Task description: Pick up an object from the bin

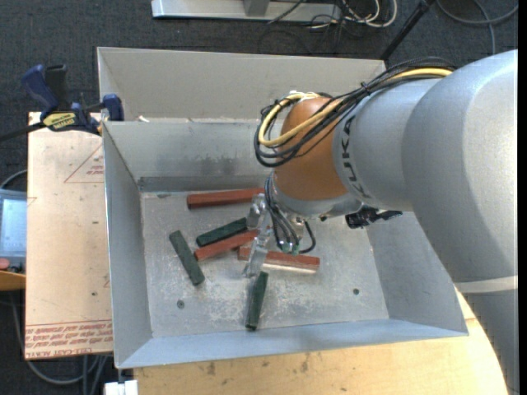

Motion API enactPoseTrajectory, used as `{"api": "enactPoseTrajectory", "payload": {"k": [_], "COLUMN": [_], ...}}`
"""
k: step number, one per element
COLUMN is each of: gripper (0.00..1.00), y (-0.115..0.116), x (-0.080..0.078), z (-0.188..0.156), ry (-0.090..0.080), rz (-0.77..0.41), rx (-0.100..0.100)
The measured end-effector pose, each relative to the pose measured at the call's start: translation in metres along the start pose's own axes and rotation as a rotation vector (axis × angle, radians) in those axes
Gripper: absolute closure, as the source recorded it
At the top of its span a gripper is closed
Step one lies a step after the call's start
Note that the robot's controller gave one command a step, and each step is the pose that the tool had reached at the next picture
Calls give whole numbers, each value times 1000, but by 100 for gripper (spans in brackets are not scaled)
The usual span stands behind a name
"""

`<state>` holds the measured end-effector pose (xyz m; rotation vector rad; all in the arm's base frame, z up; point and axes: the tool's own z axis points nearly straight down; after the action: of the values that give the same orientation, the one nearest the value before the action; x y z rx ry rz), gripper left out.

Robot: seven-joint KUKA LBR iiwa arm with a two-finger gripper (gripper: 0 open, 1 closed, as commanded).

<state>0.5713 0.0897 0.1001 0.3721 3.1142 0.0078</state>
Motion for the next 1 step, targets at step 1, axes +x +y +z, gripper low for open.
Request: {"api": "enactPoseTrajectory", "payload": {"k": [1], "gripper": [0], "y": [-10], "x": [-1], "z": [30], "ry": [2], "rz": [125], "rx": [3]}}
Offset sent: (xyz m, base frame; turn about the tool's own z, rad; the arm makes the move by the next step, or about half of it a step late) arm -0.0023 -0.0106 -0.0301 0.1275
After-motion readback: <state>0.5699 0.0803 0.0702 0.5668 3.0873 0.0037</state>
